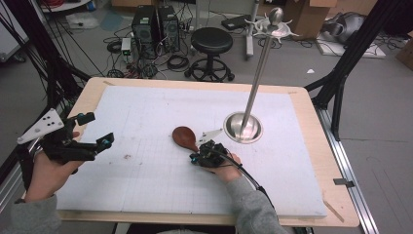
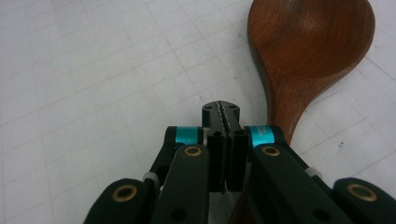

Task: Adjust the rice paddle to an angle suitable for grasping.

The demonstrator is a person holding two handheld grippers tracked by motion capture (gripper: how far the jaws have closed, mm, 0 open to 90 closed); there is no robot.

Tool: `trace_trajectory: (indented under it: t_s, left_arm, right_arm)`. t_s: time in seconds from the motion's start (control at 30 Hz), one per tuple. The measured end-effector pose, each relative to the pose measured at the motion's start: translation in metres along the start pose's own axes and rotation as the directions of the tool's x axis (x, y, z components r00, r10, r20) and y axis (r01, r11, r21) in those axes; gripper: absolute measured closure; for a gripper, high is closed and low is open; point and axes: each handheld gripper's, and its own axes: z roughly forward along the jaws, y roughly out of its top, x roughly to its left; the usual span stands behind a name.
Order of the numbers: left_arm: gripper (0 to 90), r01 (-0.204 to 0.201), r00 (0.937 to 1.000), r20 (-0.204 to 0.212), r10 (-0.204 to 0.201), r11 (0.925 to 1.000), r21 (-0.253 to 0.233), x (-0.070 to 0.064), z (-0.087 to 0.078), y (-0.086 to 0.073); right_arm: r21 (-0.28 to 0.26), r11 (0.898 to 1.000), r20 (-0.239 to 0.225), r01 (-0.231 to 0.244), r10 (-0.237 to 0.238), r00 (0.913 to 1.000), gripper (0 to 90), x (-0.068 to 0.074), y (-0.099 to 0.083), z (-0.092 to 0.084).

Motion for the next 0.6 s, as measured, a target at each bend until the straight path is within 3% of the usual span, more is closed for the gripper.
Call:
trace_trajectory:
  t_s: [0.13, 0.6]
  left_arm:
    - [1.7, -0.001, 1.0000, -0.004, 0.001, 1.0000, 0.008, 0.000, 0.000, -0.001]
    - [1.7, 0.004, 0.9999, -0.010, -0.004, 1.0000, -0.006, 0.001, -0.005, 0.000]
  right_arm:
    - [0.005, 1.000, -0.005, -0.010, 0.010, 0.9999, 89.6, -0.002, -0.001, -0.001]
    - [0.018, 0.998, 0.056, -0.060, 0.059, 0.9967, 89.7, -0.020, -0.005, -0.011]
